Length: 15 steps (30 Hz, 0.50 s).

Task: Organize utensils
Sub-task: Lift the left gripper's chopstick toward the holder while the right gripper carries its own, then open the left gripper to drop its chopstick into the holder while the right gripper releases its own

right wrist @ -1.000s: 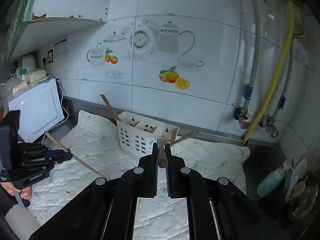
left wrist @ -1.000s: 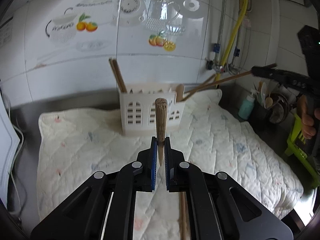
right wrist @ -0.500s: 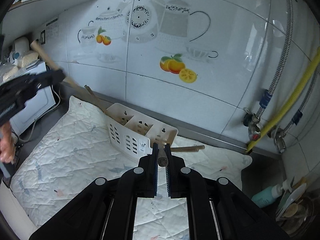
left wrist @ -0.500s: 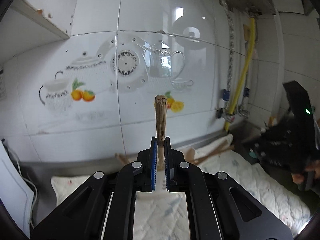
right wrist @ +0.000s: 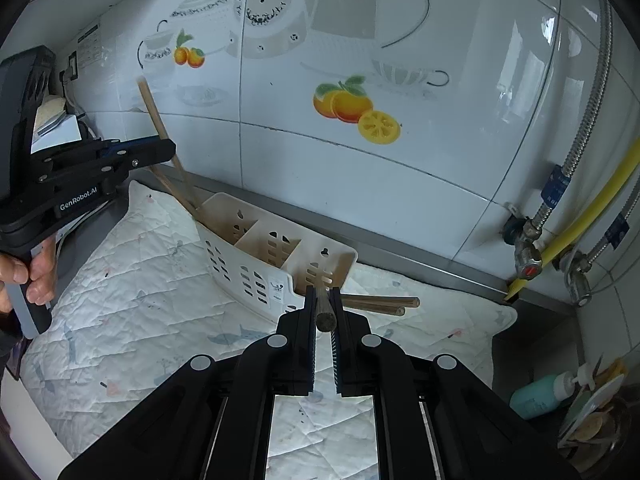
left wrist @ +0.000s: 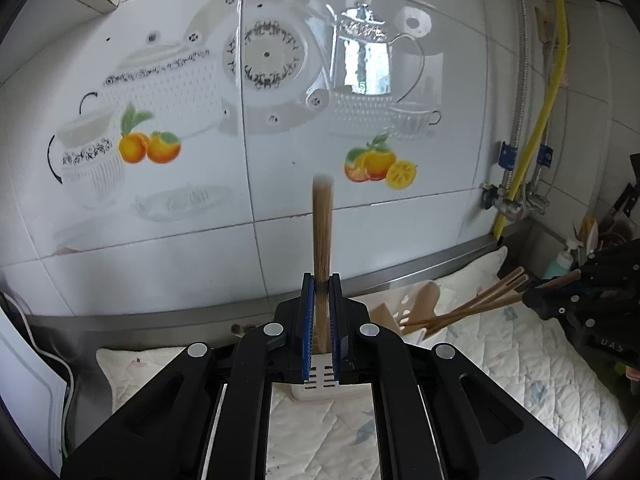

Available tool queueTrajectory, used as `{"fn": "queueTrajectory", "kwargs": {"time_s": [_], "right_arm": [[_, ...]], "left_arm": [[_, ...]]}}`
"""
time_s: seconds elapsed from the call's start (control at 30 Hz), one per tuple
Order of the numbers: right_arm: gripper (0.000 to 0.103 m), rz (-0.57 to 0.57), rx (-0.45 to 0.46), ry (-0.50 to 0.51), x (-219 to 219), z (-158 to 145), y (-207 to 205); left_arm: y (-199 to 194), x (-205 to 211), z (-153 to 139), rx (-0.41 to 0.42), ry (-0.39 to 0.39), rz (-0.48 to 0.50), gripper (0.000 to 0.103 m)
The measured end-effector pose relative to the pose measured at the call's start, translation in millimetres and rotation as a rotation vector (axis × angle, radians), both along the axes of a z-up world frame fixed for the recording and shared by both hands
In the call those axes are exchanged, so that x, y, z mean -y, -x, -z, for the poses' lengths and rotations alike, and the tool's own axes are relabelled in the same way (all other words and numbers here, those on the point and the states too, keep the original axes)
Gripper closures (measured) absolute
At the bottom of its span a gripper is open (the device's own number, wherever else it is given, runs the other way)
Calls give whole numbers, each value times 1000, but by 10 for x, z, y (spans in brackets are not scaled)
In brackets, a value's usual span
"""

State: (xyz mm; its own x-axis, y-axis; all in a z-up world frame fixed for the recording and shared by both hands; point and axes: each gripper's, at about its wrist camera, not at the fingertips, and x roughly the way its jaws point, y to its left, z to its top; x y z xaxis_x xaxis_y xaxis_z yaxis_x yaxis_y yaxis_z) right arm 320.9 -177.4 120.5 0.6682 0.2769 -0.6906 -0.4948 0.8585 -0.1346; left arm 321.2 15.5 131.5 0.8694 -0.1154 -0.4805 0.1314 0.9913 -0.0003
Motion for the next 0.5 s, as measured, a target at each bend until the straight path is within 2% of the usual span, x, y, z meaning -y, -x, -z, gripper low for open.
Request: {"fn": "queueTrajectory", "kwargs": {"time_s": [0.3,0.5], "right_arm": [[96,11,2,-31,-12,-37,-56],[90,19,39,-54,43,-190,83]], "left_arm": [[32,12,-37,8,22,14,93],[231,56,-167,54,8,26,78]]}}
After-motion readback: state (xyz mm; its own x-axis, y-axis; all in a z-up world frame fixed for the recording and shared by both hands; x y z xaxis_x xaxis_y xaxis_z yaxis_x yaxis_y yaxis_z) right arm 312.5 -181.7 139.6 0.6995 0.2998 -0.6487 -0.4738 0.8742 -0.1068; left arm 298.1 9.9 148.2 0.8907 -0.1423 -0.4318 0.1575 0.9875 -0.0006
